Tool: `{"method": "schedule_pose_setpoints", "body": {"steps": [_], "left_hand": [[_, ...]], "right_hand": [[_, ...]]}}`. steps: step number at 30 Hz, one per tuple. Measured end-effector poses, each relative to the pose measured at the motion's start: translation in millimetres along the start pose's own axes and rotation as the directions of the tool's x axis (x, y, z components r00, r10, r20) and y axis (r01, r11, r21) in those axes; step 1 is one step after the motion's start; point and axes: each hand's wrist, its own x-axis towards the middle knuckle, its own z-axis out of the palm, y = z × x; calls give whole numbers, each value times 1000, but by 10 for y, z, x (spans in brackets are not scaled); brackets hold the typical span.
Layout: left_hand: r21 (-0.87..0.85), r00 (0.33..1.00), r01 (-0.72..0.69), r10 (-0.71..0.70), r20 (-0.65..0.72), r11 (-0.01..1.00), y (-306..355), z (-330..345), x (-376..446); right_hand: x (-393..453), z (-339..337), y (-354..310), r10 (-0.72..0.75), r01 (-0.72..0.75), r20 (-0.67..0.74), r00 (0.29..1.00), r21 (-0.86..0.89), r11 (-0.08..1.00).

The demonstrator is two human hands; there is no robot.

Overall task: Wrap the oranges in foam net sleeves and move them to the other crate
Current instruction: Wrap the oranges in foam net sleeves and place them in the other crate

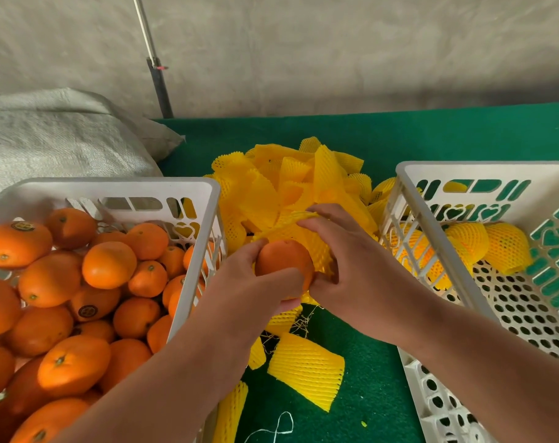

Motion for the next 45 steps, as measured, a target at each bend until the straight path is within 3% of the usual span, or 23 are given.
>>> {"method": "schedule_pose_setpoints", "body": {"steps": [7, 14, 20, 25, 30, 33, 35, 37, 41, 45], "left_hand": [[277, 961, -152, 208, -185, 949, 37, -5, -99], [471, 899, -202, 353, -259, 859, 69, 21, -127], [486, 839, -277, 456, -298, 829, 86, 34, -151], [573, 785, -339, 560, -266, 746, 64, 49, -152], [503, 777, -386, 567, -274, 773, 77, 15, -165], [470, 765, -404, 571, -296, 785, 86, 18, -166], [484, 748, -414, 591, -303, 771, 92, 32, -173], [531, 716, -437, 638, -282, 726, 105, 51, -189], [632, 683, -463, 704, -193, 622, 100, 93, -219], [712, 671, -447, 729, -134, 542, 52, 115, -214]], "right_hand": [[-31, -39, -127, -48, 49, -32, 998, 52, 997], [-81, -114, -263, -113, 118, -73, 991, 69, 991], [-125, -117, -362, -179, 186, -107, 978, 61, 981], [-139, -104, -392, -187, 190, -96, 978, 28, 981], [-163, -125, -418, -248, 253, -69, 966, 72, 965], [-177, -174, -421, -282, 309, -179, 943, 151, 939], [-169, -211, -408, -225, 301, -331, 916, 200, 932], [-146, -227, -405, -70, 183, -425, 903, 231, 956], [-122, -144, -432, 172, -120, -212, 962, 239, 963], [-101, -70, -405, 226, -166, -164, 960, 318, 934]]}}
